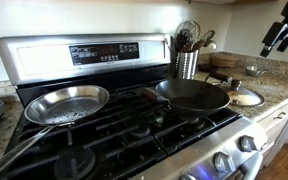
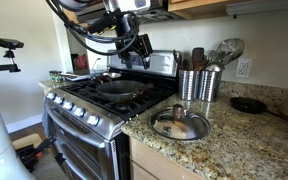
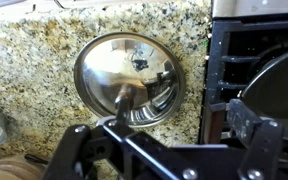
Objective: Cover the pan on the right with the silver lid
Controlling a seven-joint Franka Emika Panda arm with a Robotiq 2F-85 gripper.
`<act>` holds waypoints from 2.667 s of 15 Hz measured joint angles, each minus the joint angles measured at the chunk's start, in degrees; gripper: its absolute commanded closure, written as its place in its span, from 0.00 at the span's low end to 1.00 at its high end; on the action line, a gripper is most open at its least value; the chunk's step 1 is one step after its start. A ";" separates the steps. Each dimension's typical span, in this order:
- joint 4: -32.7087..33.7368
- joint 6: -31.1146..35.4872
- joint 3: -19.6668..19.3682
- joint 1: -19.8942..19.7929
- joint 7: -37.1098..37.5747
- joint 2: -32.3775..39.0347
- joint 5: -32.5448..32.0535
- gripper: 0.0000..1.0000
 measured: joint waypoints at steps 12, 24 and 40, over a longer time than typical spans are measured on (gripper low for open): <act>3.76 13.69 -10.04 -2.30 -13.74 16.17 -1.19 0.00; 10.17 15.52 -10.66 -2.08 -19.62 26.67 1.96 0.00; 18.78 21.91 -7.45 -2.22 -19.58 44.30 1.81 0.00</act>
